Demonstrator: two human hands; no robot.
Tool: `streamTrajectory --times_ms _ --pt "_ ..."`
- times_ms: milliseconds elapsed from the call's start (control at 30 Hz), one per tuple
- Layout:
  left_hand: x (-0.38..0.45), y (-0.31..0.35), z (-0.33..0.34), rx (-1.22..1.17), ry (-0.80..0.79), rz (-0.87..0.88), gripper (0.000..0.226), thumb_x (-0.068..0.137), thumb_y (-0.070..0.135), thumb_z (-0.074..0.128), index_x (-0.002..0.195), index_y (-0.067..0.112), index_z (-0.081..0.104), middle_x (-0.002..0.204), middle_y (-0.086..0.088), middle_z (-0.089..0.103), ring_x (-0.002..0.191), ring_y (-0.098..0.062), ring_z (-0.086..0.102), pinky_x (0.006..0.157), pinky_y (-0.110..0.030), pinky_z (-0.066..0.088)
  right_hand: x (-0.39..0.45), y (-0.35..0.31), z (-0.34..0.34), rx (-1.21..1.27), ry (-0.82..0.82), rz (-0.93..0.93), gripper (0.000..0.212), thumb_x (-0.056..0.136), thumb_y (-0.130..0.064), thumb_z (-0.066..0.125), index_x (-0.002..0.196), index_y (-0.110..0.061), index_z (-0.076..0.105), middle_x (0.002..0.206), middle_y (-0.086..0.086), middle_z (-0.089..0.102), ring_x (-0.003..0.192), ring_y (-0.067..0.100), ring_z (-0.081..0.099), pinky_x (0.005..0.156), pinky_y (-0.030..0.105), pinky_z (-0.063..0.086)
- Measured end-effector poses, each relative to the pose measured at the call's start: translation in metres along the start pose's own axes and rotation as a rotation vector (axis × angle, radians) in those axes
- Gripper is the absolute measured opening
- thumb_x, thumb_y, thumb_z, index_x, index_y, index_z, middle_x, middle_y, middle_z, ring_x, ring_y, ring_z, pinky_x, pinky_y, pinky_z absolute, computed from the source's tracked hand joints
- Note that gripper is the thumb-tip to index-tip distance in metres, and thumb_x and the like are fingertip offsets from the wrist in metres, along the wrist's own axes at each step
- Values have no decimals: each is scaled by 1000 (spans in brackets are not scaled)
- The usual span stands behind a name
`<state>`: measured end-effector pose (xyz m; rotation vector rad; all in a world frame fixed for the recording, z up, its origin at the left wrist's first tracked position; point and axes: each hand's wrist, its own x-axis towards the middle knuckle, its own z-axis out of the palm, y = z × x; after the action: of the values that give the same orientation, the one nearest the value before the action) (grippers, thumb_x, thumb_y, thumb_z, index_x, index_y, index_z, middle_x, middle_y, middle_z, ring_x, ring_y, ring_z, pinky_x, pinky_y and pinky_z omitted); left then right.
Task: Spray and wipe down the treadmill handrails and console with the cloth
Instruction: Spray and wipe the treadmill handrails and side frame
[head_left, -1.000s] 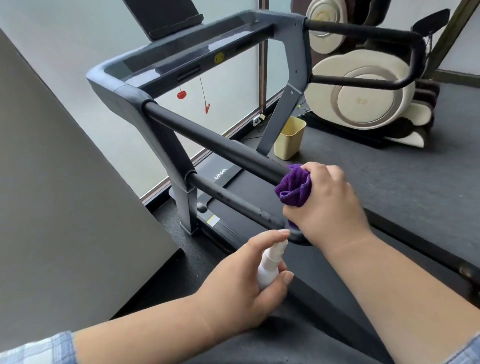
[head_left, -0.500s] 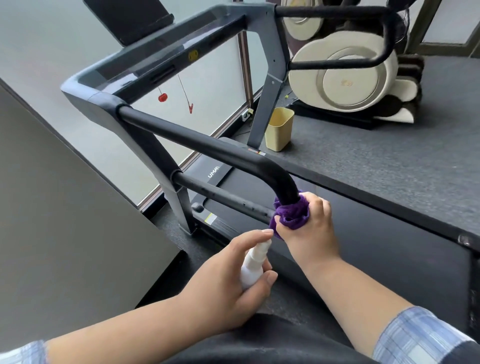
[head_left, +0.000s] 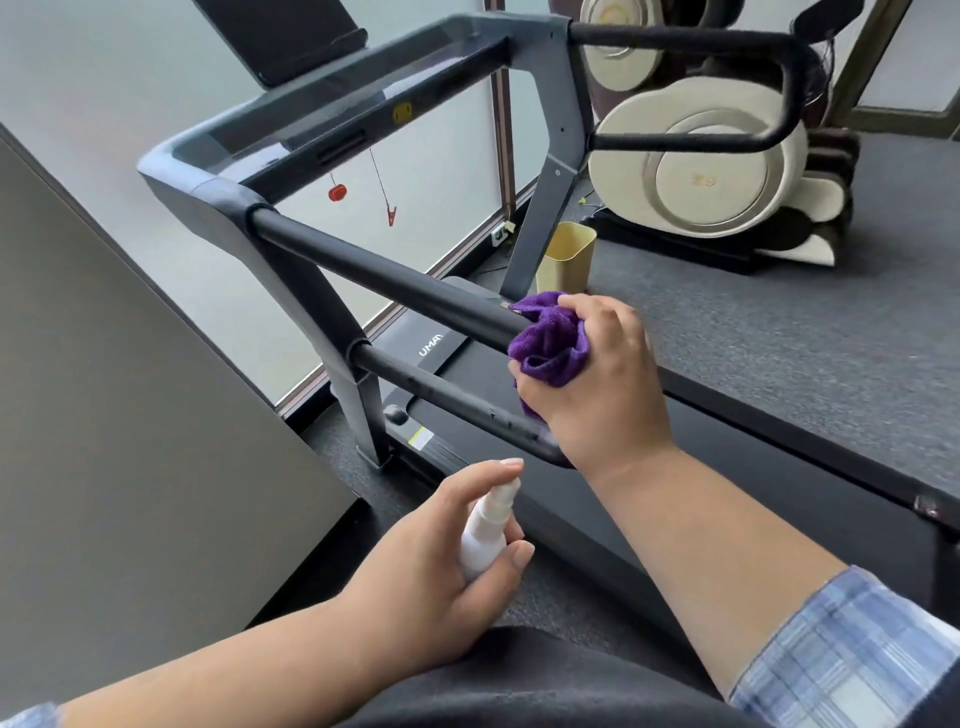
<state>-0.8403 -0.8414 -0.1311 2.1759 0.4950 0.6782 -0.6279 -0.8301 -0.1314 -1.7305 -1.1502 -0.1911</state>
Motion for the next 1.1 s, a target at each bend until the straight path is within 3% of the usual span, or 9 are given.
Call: streamTrajectory --times_ms 200,367,567,700,767,833,933,1000,1100 --pt "4 -2 1 19 -12 -14 60 93 32 61 138 54 29 93 13 62 62 -7 60 61 -19 49 -27 19 3 5 -32 145 73 62 -45 72 128 -25 48 128 8 53 119 21 46 99 34 41" --pt "11 0 6 46 -49 11 62 93 32 61 139 57 26 92 16 62 67 -6 60 63 -20 49 -56 46 10 9 -13 246 70 62 -33 84 122 -29 49 121 3 56 116 18 48 93 34 47" --pt "10 0 8 64 -78 18 62 92 33 61 138 58 27 92 16 62 65 -5 61 61 -18 49 -91 71 17 52 -144 494 41 69 -40 78 104 -30 61 109 -7 56 101 1 45 81 26 47" --pt "9 -2 6 55 -65 4 59 93 34 61 138 55 29 93 15 62 67 -6 62 64 -20 49 -113 75 10 190 -124 635 23 75 -35 78 86 -29 59 90 -3 64 83 15 62 64 28 46" --pt "9 -3 5 58 -48 2 58 93 35 61 138 54 30 94 15 62 70 -7 62 65 -21 49 -115 68 1 224 -49 652 22 79 -39 76 91 -40 58 93 -5 64 88 14 63 71 31 50" --pt "8 -6 3 53 -31 -11 58 92 35 61 137 54 30 94 15 62 70 -8 61 65 -21 49 -106 58 -8 278 28 633 32 78 -47 73 104 -50 54 109 0 62 100 13 61 88 35 50" --pt "8 -8 1 40 -15 -23 57 92 36 61 137 54 31 95 15 63 71 -7 61 66 -17 47 -77 39 -21 309 104 458 66 79 -57 67 130 -18 52 131 10 53 124 16 53 109 33 41" --pt "10 -10 -2 33 -14 -27 57 92 37 61 137 55 30 95 16 62 73 -8 62 68 -16 47 -54 20 -22 233 99 255 76 82 -57 67 136 -7 48 139 7 43 132 7 41 112 19 32" --pt "13 -16 -7 20 -3 -47 57 92 40 60 137 57 30 96 15 63 75 -10 64 69 -21 50 -20 -6 -14 17 -39 78 78 75 -53 73 138 -13 49 143 7 41 134 21 40 112 31 33"
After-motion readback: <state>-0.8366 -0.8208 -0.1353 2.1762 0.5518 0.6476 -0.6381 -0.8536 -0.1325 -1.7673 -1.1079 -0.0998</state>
